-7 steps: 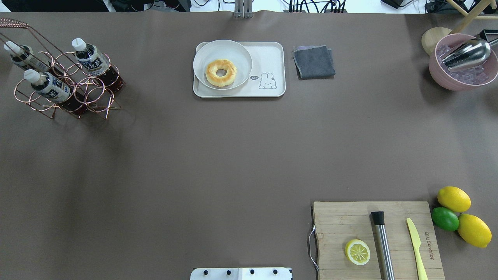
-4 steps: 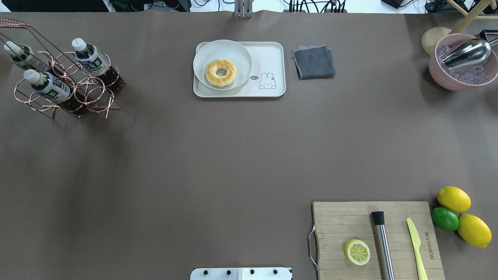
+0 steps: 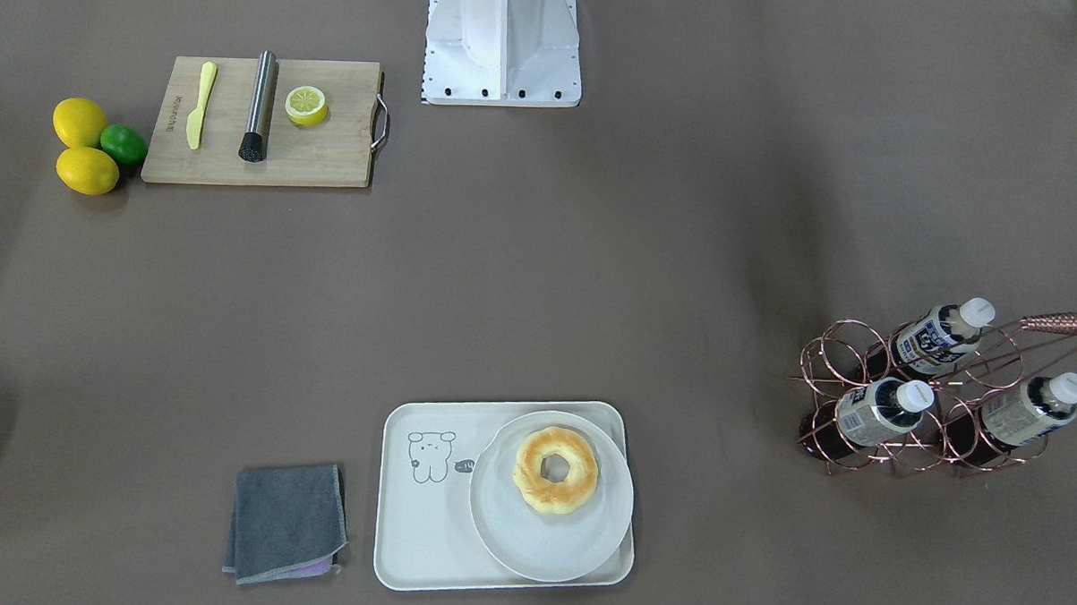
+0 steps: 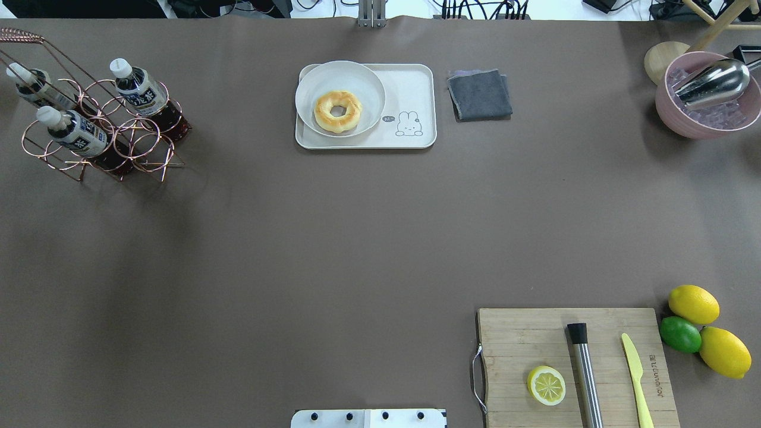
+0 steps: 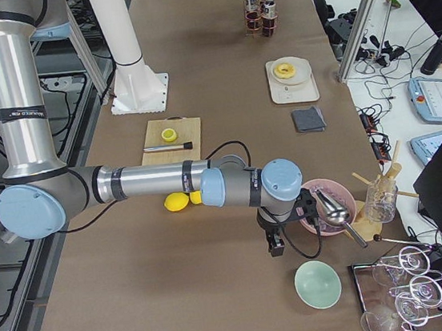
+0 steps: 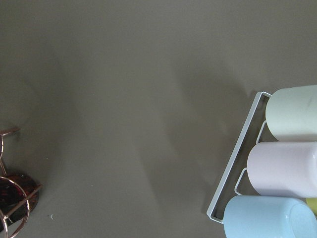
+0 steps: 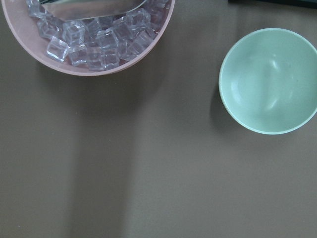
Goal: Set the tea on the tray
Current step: 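Move the left gripper toward the copper bottle rack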
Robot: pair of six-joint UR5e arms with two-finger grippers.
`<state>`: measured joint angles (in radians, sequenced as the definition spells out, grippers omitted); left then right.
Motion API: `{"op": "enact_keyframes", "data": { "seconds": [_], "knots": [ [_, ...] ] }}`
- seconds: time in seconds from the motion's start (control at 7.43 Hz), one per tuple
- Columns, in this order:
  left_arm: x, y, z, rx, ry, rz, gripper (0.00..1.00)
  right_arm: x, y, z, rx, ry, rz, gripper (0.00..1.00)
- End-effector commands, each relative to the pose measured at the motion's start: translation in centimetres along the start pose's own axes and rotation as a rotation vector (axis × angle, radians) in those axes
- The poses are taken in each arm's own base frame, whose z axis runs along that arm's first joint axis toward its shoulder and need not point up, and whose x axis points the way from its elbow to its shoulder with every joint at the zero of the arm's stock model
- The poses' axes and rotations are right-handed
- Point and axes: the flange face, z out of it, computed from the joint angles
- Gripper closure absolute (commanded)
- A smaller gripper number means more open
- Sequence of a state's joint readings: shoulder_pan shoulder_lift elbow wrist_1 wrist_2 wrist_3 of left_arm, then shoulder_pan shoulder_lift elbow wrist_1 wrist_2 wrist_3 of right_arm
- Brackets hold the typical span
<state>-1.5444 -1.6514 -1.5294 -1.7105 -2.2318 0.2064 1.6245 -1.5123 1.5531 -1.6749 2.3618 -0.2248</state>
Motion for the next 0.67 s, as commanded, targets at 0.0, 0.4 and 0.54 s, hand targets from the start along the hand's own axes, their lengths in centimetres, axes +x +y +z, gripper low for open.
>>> {"op": "enact_keyframes", "data": {
  "seconds": [0.0,0.4,0.54],
  "knots": [
    [-0.2,0.5,0.2,-0.004,0.003,-0.009,0.02,-1.4,-0.7,-1.4,0.020,-0.004,-0.007,0.00],
    [-0.7,2.1,0.9,-0.020,0.008,-0.024,0.02,-2.6,-0.8,-2.2,0.033,-0.004,-0.024,0.00],
    [-0.7,2.1,1.0,-0.021,0.008,-0.026,0.02,-3.2,-1.6,-2.8,0.028,-0.003,-0.022,0.00]
  ]
}}
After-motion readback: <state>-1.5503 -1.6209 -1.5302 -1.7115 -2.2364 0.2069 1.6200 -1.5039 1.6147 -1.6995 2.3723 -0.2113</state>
